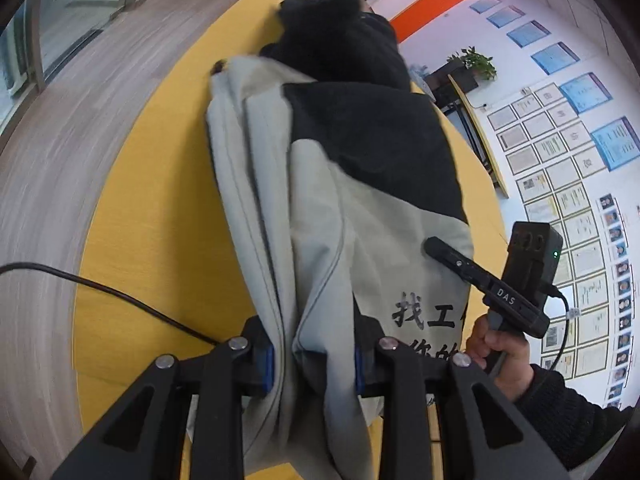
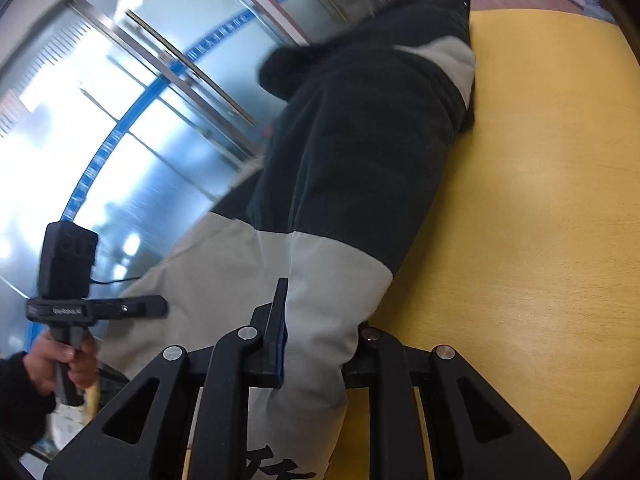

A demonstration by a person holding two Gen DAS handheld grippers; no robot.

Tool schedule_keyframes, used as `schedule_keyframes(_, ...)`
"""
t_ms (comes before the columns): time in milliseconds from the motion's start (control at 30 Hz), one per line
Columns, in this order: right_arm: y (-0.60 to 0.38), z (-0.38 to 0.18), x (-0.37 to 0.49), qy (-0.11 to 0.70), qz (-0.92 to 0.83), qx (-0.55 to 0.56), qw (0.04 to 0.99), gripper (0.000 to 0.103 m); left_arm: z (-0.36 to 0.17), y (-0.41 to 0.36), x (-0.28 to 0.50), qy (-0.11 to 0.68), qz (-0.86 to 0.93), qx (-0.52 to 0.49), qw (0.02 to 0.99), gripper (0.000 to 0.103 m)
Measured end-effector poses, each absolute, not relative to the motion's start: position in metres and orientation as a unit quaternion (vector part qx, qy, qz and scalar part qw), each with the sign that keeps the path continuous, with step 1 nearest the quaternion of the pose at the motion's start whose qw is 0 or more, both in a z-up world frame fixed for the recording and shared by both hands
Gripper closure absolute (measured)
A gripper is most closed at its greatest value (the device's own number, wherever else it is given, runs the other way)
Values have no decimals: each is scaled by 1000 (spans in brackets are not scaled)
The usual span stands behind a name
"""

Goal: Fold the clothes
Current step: 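Lift the bundle with both grippers and carry it beside the black garment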

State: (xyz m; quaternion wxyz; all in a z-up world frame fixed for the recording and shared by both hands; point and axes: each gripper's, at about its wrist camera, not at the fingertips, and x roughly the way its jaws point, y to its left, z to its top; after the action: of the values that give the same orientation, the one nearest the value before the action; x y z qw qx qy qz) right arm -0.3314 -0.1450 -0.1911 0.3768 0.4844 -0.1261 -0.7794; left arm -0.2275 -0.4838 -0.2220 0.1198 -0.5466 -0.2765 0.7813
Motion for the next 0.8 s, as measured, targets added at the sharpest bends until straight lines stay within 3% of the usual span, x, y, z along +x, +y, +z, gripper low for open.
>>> schedule_keyframes(133, -144, -202, -336, -124, -781, 492, 363, 87, -231, -493, -224, -284, 778, -547, 126, 73)
schedule_keyframes(233, -148, -203, -338, -116, -775, 511, 353, 84, -224, -488, -220, -274, 774, -558, 119, 60)
schedule_keyframes(333, -154, -208, -348, -117, -761, 542, 336, 74, -223, -480, -218, -268, 772, -565, 113, 46)
schedule_keyframes(533, -144, -223, -351, -138, -745, 562, 330, 68, -223, -474, -219, -255, 773, -572, 100, 40)
schedule_keyframes(700, -140, -213, -350, -132, -748, 555, 338, 51, -219, -492, -196, -262, 776, -570, 68, 35)
schedule_keyframes(767, -130, -199, -342, -123, -754, 544, 346, 36, -201, -500, -180, -259, 787, -558, 46, 35)
schedule_keyframes(800, -123, -188, -336, -112, -761, 536, 349, 33, -189, -505, -170, -256, 795, -549, 35, 35)
